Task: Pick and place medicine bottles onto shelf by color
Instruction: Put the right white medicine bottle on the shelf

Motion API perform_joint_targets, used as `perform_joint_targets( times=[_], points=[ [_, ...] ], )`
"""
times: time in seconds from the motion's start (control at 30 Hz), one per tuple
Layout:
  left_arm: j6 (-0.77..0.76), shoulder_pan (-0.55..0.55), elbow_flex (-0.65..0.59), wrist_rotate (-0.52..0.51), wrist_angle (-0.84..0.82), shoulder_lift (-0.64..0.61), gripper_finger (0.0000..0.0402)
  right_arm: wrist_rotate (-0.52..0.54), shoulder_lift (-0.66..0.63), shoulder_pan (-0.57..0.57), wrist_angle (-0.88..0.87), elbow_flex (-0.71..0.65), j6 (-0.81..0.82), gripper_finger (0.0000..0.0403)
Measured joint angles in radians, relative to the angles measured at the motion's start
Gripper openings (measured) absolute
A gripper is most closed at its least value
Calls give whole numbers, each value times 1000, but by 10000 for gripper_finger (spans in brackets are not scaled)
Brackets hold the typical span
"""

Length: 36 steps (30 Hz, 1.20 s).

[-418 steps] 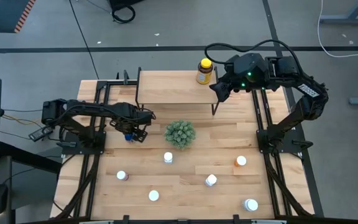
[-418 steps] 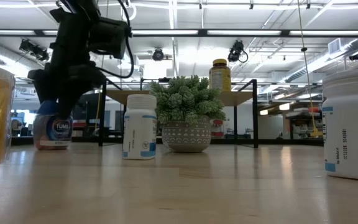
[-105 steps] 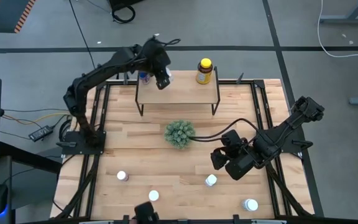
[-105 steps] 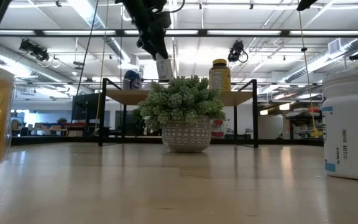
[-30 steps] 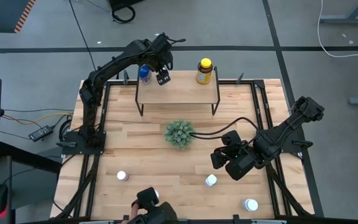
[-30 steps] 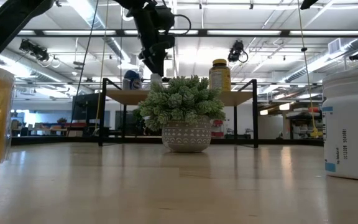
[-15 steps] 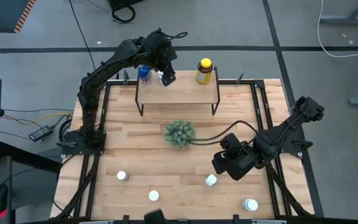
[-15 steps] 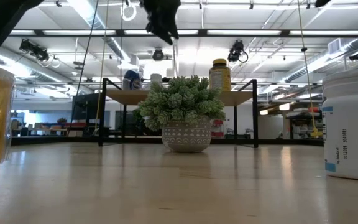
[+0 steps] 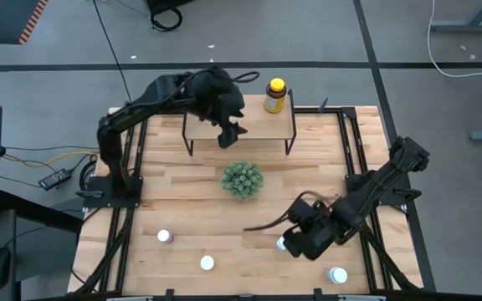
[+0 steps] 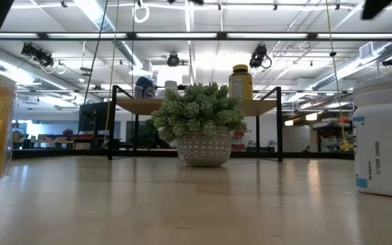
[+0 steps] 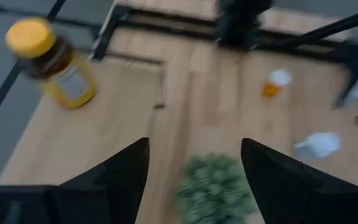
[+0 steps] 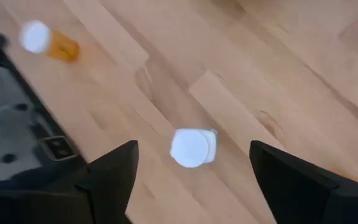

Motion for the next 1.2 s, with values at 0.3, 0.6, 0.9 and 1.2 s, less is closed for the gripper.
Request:
perform_joint_targets(
  times=[0.3, 0.6, 0.9, 1.2],
  points=[
    [3, -133, 0, -71, 12, -50, 222, 5, 99, 22, 71, 0, 202, 335],
    [15, -188, -128, -74, 29, -79, 202, -34, 159, 24, 65, 0, 286, 336],
    [-103, -236, -696, -68, 481, -394, 199, -59, 165, 29, 37, 0, 484, 336],
    [-218, -246, -936, -101, 558, -614, 197, -124, 165, 0, 40, 0, 610, 336]
  ],
)
